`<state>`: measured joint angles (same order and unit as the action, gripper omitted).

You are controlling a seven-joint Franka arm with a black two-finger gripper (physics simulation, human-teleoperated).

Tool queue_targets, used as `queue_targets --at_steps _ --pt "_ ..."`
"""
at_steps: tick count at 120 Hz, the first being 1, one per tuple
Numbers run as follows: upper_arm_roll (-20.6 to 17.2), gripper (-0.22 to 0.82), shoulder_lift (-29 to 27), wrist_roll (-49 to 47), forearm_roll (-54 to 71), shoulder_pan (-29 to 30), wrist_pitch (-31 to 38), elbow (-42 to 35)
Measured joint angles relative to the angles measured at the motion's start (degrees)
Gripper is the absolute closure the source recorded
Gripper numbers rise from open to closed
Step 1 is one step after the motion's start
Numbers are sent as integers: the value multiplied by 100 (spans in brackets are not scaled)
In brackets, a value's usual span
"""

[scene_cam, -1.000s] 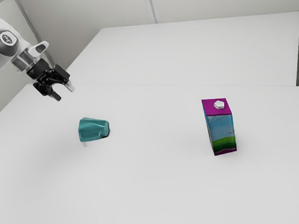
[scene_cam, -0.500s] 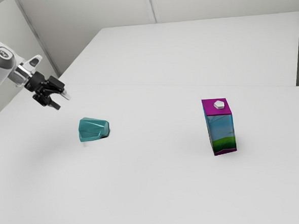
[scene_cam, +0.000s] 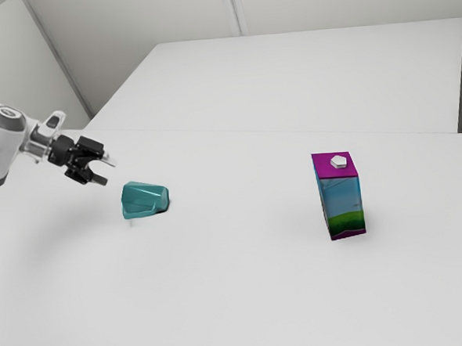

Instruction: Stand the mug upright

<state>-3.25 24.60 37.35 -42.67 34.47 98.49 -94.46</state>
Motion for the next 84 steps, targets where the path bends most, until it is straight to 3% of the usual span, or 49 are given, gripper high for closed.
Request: queue_targets --at_steps 84 --pt "0 2 714 1496 -988 191 317 -133"
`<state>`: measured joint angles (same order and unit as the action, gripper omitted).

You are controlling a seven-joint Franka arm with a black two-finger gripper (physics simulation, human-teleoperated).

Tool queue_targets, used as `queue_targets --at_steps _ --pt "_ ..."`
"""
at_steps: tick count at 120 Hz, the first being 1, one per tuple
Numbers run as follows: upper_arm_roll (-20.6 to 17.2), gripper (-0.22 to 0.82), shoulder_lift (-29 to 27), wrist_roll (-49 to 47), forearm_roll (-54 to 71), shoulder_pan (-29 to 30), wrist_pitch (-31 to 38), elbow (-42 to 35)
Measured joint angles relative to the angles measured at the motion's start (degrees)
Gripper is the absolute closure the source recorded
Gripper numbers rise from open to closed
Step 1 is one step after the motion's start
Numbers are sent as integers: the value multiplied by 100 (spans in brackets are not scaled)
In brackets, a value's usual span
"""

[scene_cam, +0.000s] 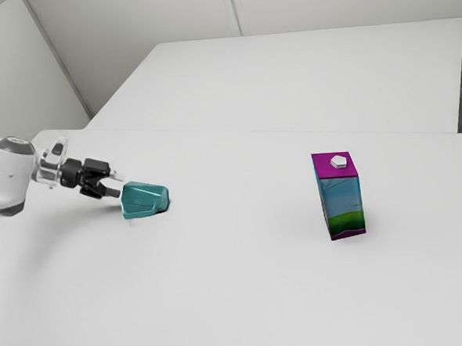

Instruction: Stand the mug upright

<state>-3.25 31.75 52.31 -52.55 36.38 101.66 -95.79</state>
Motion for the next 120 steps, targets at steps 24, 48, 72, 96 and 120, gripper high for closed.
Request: queue_targets --at_steps 24,48,72,96,120 --pt "-12 2 36 204 -1 -48 3 -72" --pt "-68 2 77 354 0 -87 -19 -79" --pt "-90 2 73 465 -7 -171 -56 -74" --pt "-131 9 79 540 -9 -213 -69 -74" --pt "-164 34 66 594 -6 -220 -65 -53"
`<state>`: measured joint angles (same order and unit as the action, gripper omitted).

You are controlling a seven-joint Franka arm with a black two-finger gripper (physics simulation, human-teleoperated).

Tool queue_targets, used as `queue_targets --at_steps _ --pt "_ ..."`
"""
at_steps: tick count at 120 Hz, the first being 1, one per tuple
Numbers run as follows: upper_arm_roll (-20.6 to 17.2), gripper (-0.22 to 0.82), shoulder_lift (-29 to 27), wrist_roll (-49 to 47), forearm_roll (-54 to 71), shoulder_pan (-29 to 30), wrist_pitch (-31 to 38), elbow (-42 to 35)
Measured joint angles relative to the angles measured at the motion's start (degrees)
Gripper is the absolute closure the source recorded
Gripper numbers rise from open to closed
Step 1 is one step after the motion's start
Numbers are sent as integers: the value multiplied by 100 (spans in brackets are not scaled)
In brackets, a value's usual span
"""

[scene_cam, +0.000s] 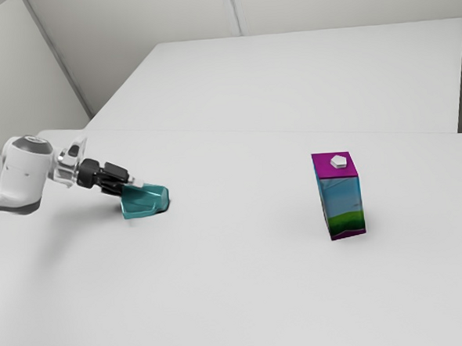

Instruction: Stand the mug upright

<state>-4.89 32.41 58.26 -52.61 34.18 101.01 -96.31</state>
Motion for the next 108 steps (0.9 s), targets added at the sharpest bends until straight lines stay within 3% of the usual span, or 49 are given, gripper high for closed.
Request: queue_targets --at_steps 24,43,72,108 --pt "-22 61 -35 47 10 1 4 21" --pt "-50 71 -103 71 17 -27 33 0" --pt "-41 76 -988 57 118 -153 81 -409" --pt "-45 78 -2460 -856 2519 -1412 243 -693"
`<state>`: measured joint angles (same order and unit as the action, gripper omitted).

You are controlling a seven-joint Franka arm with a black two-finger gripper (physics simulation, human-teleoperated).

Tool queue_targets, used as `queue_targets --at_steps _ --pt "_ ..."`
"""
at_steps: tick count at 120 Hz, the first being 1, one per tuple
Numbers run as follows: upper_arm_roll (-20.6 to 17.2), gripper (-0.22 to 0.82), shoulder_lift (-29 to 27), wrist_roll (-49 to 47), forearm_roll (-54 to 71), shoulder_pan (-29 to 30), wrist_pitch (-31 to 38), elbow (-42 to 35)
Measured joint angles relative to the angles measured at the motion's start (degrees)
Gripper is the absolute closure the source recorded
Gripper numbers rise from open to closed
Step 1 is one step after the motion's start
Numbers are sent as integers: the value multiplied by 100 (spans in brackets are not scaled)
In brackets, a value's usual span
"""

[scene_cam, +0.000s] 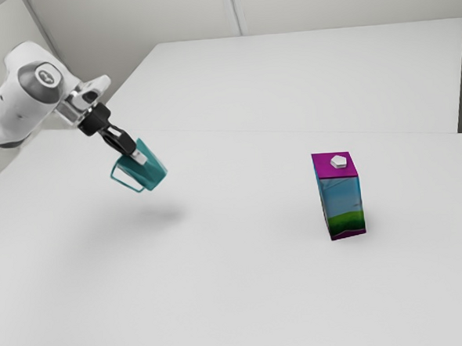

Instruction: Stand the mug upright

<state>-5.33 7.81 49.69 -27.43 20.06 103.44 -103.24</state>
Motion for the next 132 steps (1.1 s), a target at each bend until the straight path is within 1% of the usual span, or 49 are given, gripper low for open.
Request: queue_targets --at_steps 20,38,56,73,99,132 --pt "-47 78 -601 -758 1224 -527 58 -335" --pt "-104 78 -1113 -1419 1771 -944 301 -992" --pt "-338 78 -1426 -2049 2170 -763 700 -1525" --pt "-385 78 -1689 -2586 2436 -808 1191 -2061" --pt "-397 78 -1780 -3292 2685 -959 1900 -2610" --pt "-453 78 -1692 -4032 2979 -1075 2451 -2812"
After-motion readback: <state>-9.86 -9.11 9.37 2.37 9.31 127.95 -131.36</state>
